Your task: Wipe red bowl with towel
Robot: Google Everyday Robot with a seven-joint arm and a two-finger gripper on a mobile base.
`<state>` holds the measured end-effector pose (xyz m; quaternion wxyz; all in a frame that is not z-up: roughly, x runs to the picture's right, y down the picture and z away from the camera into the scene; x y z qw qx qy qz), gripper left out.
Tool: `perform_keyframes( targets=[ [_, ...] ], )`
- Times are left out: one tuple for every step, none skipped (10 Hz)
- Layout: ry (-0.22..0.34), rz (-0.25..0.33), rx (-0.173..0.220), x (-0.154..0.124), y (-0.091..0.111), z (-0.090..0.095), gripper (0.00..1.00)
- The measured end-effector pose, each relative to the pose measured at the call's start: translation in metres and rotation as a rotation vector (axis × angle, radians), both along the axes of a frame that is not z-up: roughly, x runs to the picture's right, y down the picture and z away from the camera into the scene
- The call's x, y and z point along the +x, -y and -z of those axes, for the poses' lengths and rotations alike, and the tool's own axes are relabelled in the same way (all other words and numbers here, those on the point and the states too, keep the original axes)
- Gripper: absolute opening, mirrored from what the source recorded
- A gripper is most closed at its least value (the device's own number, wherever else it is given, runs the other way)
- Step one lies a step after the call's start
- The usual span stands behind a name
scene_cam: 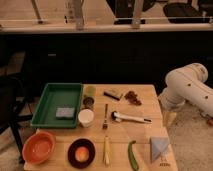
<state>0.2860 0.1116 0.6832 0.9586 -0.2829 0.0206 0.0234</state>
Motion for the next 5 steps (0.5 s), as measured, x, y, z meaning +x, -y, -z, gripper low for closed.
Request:
perform_keyframes(
  targets=[
    [0.000,0.000,0.000,0.0000,0.0000,0.0000,0.80],
    [0.000,0.000,0.000,0.0000,0.0000,0.0000,0.80],
    [0.000,-0.001,0.001,0.0001,0.0000,0.0000,0.80],
    [0.002,-0.002,0.005,-0.0002,-0.0002,-0.0002,0.80],
    [0.016,-0.009,0.020,-0.0013,-0.0035,0.0001,0.80]
  ],
)
